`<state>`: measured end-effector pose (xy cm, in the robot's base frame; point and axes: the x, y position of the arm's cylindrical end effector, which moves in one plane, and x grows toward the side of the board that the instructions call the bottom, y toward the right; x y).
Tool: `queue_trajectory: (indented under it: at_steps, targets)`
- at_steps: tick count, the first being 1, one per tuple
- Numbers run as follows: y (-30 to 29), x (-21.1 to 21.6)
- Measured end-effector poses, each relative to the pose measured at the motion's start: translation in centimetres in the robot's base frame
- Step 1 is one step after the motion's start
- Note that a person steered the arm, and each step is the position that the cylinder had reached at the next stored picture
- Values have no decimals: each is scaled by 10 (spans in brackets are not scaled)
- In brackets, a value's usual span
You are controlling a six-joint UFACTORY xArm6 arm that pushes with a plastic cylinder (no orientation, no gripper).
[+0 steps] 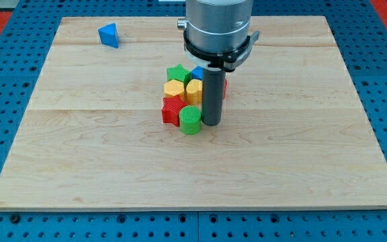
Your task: Push the blue triangle towards the blue cube
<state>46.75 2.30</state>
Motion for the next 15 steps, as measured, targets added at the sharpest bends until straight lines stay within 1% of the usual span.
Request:
queue_trajectory:
  at_steps: [1,2,3,4,5,6,7,8,9,11,12,13,14,15]
  targets:
    - [-5,0]
    - [-4,26]
    - [-6,73]
    - [-70,67]
    - [-164,18]
    - [-237,-52]
    - [-256,-130]
    - [-242,-196]
    - [-212,-219]
    - [-119,-222]
    - [-83,-222]
    - [-62,-240]
    - [-58,-269]
    - [-33,-262]
